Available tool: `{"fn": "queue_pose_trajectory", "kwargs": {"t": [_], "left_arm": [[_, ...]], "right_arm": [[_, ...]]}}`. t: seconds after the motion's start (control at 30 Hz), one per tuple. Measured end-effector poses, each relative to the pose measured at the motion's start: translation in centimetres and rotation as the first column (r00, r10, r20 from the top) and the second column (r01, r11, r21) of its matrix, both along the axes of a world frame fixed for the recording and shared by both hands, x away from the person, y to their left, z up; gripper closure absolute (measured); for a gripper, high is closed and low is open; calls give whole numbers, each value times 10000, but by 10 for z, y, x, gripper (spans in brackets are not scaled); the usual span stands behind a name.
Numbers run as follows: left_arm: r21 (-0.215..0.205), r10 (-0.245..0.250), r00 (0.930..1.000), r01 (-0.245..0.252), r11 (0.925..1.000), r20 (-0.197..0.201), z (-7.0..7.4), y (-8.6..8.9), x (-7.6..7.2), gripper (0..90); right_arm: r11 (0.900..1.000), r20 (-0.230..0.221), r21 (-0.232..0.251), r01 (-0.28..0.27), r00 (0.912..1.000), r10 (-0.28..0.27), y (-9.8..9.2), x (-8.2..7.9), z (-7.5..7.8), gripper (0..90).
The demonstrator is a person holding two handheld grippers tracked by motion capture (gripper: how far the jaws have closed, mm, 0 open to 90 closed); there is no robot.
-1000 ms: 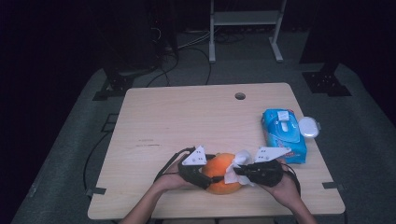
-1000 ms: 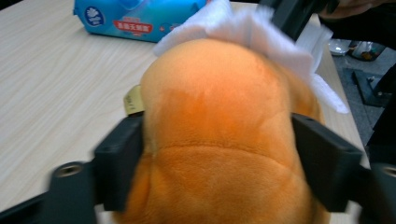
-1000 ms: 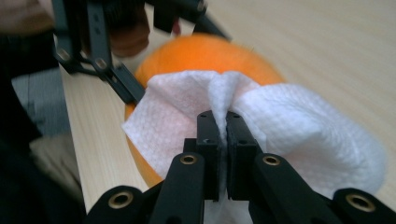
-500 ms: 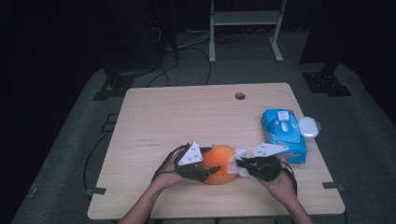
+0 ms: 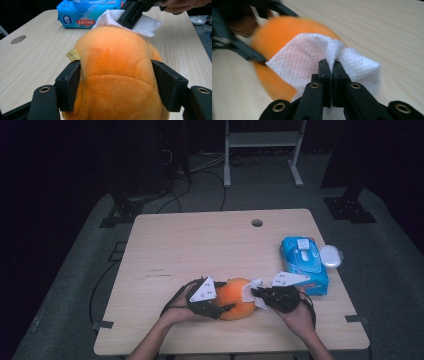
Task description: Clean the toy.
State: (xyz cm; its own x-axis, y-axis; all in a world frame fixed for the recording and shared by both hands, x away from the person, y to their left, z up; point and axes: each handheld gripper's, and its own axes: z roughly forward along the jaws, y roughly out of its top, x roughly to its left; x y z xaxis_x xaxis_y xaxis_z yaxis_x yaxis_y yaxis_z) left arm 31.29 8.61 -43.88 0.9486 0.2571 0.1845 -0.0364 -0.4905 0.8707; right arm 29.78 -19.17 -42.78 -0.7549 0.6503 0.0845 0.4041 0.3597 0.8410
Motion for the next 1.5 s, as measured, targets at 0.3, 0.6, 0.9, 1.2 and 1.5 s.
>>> {"fn": "queue_pose_trajectory", "kwargs": {"t": [0.3, 0.6, 0.9, 1.2, 1.5], "left_arm": [[-97, -22, 10000, 21, 10000, -41, -1, 0, -1, 268], [-137, 172, 9998, -173, 9998, -89, -3, -1, -1, 248], [-247, 258, 9989, -267, 9993, -386, -3, 3, 1, 243], [-233, 218, 9989, -228, 9995, -410, -4, 5, 1, 240], [-166, 228, 9993, -233, 9996, -311, -4, 4, -1, 231]], "right_arm": [[9982, 390, 294, -521, 9979, 509, 11, -10, 9, 868], [9990, 221, 427, -148, 9997, 139, 2, -7, 7, 866], [9997, -422, 126, 212, 9989, -206, -5, 1, -7, 866], [9980, -177, 595, -197, 9996, 208, 1, -1, 2, 862], [9974, -473, 703, 158, 9988, -125, -7, 3, 1, 862]]}}
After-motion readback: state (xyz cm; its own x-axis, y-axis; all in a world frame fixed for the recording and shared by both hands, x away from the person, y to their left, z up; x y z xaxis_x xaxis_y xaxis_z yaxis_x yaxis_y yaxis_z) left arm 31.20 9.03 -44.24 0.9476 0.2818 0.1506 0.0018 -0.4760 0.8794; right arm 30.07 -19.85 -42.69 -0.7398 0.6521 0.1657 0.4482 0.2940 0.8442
